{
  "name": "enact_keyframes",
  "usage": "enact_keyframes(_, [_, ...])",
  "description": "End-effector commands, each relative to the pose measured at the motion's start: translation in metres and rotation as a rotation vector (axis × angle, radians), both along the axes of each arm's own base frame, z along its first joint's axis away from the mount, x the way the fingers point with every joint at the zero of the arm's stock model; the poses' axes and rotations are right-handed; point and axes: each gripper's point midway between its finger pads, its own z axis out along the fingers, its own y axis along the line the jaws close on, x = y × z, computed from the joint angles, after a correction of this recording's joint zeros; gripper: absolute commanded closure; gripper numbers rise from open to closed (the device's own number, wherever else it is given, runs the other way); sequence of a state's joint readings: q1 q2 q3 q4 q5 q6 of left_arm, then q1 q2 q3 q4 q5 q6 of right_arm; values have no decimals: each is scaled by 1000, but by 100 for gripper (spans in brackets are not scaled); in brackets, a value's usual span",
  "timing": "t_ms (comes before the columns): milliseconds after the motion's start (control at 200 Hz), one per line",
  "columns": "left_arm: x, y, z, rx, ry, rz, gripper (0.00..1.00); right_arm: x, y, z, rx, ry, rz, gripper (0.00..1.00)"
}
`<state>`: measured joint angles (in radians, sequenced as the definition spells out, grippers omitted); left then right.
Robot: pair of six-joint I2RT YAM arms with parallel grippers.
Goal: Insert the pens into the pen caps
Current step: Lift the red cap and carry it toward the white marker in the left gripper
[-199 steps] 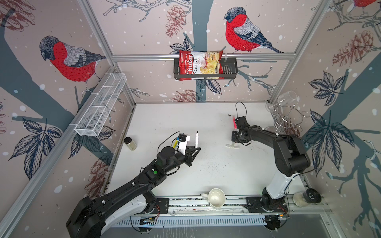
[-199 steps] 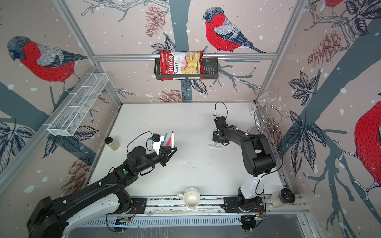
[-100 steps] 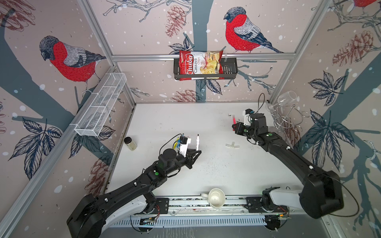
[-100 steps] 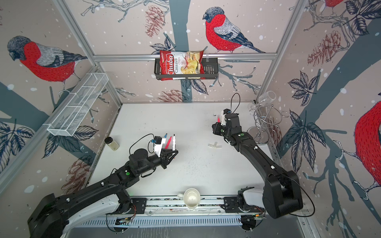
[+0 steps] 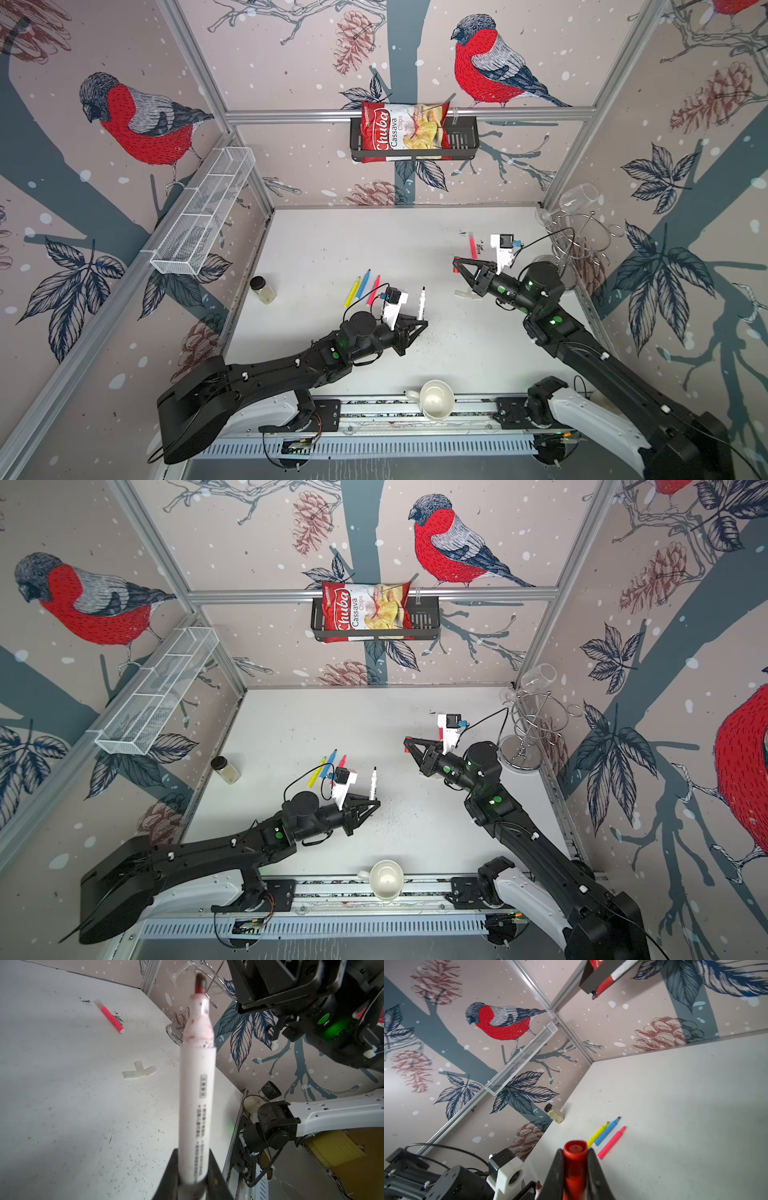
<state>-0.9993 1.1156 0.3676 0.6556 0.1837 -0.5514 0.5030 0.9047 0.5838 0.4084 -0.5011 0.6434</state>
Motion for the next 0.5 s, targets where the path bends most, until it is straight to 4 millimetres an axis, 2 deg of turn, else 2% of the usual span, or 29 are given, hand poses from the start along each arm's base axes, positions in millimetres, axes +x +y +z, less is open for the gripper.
enact_keyframes(0, [0, -11, 32, -106, -56, -21, 100, -12, 7, 32, 104, -96, 56, 83])
enact_keyframes(355, [3, -30, 39, -118, -72, -67, 100, -20, 36, 34, 97, -112, 166, 83])
enact_keyframes(495, [4, -34, 39, -106, -71, -77, 100, -23, 37, 31, 95, -124, 162, 83])
